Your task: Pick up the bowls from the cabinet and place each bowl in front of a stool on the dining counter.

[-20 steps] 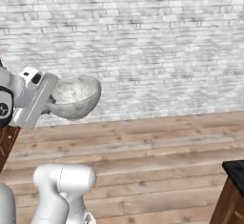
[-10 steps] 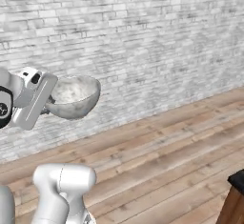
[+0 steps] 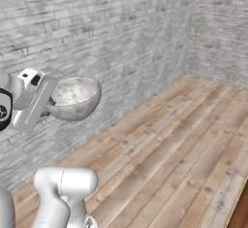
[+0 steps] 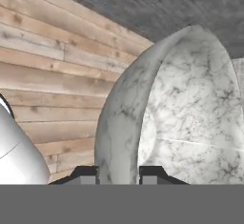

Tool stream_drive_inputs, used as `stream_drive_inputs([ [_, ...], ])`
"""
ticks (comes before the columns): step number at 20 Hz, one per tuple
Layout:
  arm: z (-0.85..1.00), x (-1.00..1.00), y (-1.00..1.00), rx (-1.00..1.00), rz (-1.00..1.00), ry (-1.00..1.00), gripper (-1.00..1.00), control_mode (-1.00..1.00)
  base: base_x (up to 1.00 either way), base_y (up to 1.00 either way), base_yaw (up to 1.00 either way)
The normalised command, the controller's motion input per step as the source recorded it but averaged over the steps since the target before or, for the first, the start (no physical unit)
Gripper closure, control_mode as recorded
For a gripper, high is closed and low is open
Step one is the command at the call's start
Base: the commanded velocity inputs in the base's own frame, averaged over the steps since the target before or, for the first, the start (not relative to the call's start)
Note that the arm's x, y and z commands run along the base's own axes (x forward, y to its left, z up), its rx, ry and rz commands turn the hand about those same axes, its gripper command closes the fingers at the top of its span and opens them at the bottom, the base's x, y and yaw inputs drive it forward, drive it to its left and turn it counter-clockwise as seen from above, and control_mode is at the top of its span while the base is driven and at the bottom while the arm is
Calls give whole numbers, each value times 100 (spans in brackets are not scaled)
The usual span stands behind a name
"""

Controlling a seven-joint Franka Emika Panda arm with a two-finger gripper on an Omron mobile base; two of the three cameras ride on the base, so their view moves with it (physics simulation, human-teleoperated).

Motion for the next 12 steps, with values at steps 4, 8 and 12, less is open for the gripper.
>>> stream_drive_inputs([
  [4, 0, 0, 0, 0, 0, 0, 100, 100, 100, 57, -71],
  [8, 0, 0, 0, 0, 0, 0, 100, 100, 100, 55, -69],
  [12, 0, 0, 0, 0, 0, 0, 100, 100, 100, 43, -63],
])
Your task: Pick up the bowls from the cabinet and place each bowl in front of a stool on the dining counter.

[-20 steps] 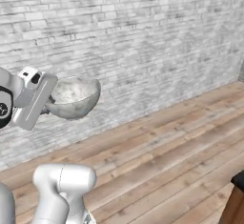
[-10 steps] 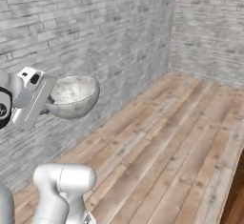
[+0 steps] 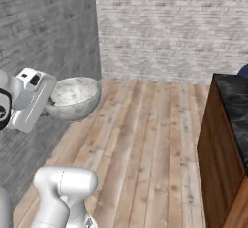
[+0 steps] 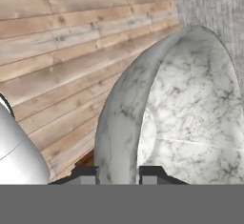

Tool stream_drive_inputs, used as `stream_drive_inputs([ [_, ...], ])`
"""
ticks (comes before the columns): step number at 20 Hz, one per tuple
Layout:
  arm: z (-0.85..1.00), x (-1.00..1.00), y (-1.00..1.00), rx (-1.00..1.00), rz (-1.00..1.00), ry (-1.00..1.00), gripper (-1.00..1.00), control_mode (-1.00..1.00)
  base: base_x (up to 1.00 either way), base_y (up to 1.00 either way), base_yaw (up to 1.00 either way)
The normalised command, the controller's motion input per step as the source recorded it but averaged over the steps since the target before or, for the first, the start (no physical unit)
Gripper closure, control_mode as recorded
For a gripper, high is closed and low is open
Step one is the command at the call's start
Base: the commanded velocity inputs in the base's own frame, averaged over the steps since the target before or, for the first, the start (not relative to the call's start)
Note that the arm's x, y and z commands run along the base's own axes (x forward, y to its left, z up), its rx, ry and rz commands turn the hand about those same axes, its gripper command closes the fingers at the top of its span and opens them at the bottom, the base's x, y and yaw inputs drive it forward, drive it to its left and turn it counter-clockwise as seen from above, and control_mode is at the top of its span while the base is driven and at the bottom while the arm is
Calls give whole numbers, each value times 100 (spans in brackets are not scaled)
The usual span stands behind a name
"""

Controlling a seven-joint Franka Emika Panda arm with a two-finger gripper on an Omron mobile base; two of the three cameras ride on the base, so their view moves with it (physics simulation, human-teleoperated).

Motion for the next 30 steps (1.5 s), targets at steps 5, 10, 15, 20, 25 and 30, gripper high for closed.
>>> stream_drive_inputs([
  [5, 0, 0, 0, 0, 0, 0, 100, 100, 100, 27, -45],
  [10, 0, 0, 0, 0, 0, 0, 100, 100, 100, 40, -25],
  [15, 0, 0, 0, 0, 0, 0, 100, 100, 100, 57, -17],
  [20, 0, 0, 0, 0, 0, 0, 100, 100, 100, 54, -20],
  [25, 0, 0, 0, 0, 0, 0, 100, 100, 100, 54, -28],
  [30, 0, 0, 0, 0, 0, 0, 100, 100, 100, 54, -28],
])
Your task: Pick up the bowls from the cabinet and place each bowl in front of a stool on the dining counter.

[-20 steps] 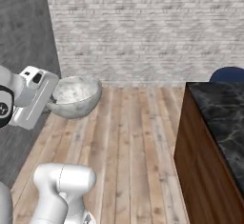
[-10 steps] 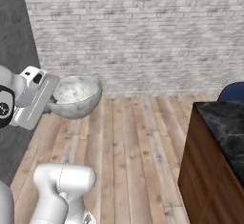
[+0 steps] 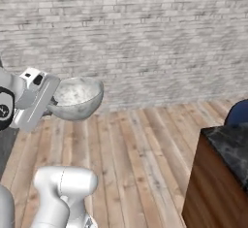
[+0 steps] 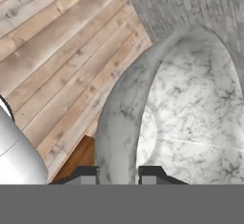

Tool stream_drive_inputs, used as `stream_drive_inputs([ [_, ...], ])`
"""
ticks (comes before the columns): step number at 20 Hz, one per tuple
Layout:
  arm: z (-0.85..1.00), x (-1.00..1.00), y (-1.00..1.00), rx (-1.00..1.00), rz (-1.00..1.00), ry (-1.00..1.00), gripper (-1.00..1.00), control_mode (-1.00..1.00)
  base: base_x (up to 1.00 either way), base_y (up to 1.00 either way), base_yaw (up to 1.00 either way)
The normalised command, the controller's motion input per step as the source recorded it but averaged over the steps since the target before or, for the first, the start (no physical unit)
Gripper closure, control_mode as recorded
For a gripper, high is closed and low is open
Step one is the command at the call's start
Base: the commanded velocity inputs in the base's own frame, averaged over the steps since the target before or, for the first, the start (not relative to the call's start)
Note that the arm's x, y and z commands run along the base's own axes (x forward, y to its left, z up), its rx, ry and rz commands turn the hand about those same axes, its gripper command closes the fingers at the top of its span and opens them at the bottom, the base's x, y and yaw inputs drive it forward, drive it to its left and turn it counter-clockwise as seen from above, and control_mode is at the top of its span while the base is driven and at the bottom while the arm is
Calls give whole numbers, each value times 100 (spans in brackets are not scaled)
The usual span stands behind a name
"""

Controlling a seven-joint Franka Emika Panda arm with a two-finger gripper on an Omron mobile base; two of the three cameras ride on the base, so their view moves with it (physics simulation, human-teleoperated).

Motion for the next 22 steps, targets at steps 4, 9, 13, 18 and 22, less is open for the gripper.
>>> stream_drive_inputs([
  [4, 0, 0, 0, 0, 0, 0, 100, 100, 100, 57, -28],
  [9, 0, 0, 0, 0, 0, 0, 100, 100, 100, 72, -43],
  [13, 0, 0, 0, 0, 0, 0, 100, 100, 100, 84, -56],
  [18, 0, 0, 0, 0, 0, 0, 100, 100, 100, 86, -59],
  [22, 0, 0, 0, 0, 0, 0, 100, 100, 100, 88, -61],
])
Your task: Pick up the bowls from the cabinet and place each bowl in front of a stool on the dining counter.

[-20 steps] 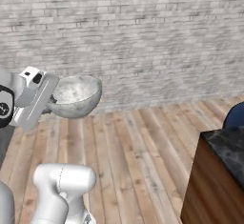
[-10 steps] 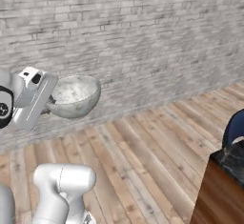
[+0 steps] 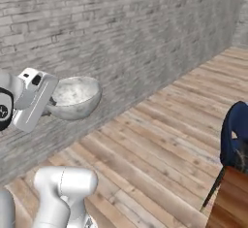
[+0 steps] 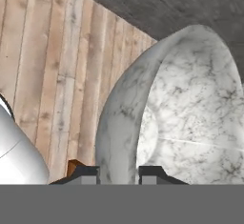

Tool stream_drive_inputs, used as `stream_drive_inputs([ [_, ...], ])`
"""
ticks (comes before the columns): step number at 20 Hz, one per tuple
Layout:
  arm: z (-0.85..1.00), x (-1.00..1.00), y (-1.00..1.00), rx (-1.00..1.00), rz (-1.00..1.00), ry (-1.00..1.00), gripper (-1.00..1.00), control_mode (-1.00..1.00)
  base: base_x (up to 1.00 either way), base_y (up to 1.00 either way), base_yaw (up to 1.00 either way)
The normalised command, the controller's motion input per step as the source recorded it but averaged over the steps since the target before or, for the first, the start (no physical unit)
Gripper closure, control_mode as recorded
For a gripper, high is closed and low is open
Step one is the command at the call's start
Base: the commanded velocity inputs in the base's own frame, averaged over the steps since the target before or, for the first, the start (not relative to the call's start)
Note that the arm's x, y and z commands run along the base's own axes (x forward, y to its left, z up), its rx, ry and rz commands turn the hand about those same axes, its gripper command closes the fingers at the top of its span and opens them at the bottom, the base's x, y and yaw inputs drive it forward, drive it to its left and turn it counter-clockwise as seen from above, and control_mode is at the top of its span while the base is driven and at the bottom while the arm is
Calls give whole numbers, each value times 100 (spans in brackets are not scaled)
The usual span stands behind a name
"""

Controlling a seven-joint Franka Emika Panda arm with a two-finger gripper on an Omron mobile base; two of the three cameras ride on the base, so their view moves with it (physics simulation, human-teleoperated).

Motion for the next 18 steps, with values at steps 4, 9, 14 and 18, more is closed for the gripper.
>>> stream_drive_inputs([
  [4, 0, 0, 0, 0, 0, 0, 100, 100, 100, 67, -73],
  [9, 0, 0, 0, 0, 0, 0, 100, 100, 97, 60, -77],
  [14, 0, 0, 0, 0, 0, 0, 100, 100, 93, 56, -79],
  [18, 0, 0, 0, 0, 0, 0, 100, 100, 90, 56, -80],
])
